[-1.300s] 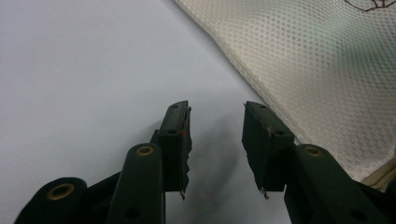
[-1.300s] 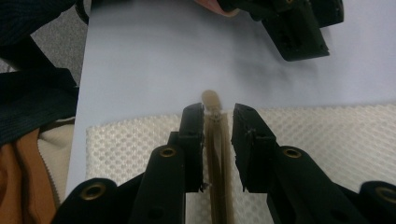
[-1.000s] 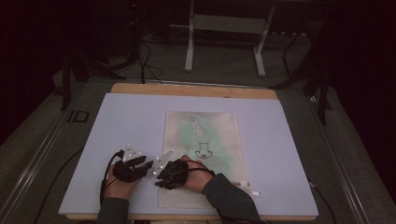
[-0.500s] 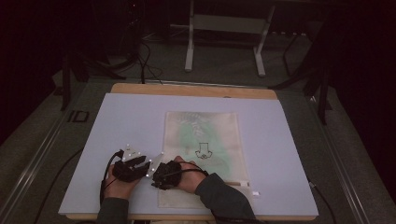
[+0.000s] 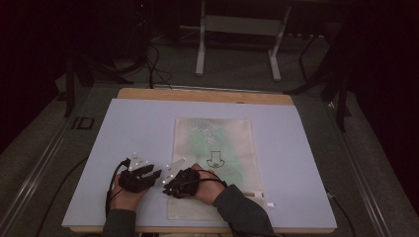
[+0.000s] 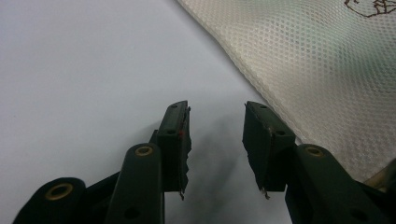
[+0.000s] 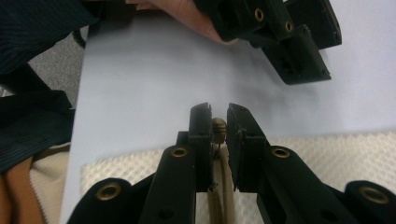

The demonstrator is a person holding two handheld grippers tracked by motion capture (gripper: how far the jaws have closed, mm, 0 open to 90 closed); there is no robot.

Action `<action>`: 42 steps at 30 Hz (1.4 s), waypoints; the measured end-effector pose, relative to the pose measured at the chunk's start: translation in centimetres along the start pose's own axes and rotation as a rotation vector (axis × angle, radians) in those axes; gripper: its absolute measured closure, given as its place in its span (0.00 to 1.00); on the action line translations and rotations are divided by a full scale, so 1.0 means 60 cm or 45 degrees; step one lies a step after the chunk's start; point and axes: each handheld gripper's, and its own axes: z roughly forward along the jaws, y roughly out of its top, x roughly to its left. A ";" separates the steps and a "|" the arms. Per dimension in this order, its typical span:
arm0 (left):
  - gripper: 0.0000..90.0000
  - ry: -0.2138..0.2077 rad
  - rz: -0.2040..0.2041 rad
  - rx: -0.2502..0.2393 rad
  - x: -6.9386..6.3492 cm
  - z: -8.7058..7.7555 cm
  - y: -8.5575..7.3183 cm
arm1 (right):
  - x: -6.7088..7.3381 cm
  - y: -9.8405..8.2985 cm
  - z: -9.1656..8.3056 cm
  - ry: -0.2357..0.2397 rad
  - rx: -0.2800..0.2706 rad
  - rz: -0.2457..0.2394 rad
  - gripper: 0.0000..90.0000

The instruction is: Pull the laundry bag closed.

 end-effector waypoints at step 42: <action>0.99 -0.205 0.152 0.048 -0.051 0.002 0.006 | 0.002 -0.047 0.001 -0.002 0.046 0.055 0.91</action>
